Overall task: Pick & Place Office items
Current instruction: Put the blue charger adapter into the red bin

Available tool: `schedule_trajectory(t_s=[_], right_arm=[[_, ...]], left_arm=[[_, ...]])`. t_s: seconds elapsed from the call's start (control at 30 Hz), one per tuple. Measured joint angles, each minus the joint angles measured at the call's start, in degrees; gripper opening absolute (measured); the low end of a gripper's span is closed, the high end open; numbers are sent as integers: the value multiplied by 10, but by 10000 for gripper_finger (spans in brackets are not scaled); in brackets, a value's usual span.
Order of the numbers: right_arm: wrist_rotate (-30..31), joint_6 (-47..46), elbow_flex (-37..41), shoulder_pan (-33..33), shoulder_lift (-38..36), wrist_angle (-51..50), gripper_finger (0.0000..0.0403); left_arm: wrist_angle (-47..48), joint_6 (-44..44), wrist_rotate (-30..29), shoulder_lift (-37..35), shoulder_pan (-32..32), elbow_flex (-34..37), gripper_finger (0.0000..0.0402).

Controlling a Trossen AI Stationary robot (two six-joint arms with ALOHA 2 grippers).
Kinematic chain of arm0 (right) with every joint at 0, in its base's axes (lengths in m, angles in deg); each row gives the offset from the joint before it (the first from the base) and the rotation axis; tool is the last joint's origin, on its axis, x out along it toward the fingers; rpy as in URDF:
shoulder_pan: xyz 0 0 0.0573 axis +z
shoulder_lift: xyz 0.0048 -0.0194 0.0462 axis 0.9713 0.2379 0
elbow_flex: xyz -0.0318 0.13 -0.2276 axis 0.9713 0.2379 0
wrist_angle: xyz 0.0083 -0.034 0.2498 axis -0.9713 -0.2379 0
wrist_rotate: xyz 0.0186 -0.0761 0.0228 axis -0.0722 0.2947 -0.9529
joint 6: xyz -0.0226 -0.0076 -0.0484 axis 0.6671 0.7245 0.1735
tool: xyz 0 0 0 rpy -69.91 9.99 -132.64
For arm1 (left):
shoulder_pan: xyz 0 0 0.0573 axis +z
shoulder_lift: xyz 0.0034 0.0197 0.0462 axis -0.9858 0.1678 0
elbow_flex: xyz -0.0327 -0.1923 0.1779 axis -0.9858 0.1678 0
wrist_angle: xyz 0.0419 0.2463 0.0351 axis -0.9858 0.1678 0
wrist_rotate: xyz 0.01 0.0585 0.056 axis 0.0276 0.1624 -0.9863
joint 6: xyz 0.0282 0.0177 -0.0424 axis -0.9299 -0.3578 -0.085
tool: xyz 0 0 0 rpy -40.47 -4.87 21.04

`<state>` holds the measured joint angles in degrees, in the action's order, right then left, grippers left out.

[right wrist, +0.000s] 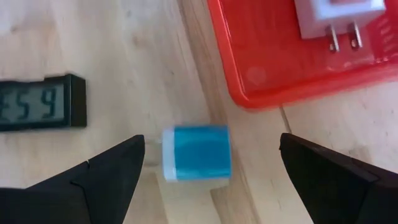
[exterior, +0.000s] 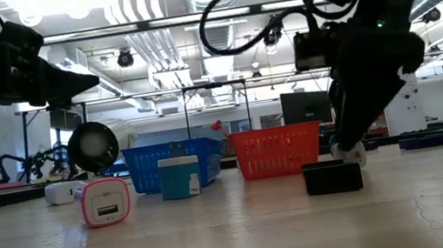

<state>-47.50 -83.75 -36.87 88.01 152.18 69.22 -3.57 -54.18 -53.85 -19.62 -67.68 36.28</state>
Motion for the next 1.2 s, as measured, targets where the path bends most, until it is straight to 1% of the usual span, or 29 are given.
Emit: schedule_trajectory(t_s=[0.13, 0.2, 0.33, 0.57, 0.67, 1.0, 1.2], right_arm=[[0, 3, 1, 0, 20, 0, 367], [0, 3, 1, 0, 28, 1, 359], [0, 4, 0, 0, 34, 3, 323], [-3, 23, 0, 0, 24, 7, 249], [-3, 26, 0, 0, 23, 6, 228], [-7, 28, 1, 0, 20, 6, 227], [-21, 30, 1, 1, -15, 6, 228]], left_arm=[[1, 0, -1, 0, 0, 0, 12], [0, 0, -2, 0, 0, 0, 12], [0, 0, -3, 0, 0, 0, 11], [0, 0, -3, 0, 0, 0, 11], [0, 0, -3, 0, 0, 0, 11], [0, 0, -3, 0, 0, 0, 11], [0, 0, -3, 0, 0, 0, 9]])
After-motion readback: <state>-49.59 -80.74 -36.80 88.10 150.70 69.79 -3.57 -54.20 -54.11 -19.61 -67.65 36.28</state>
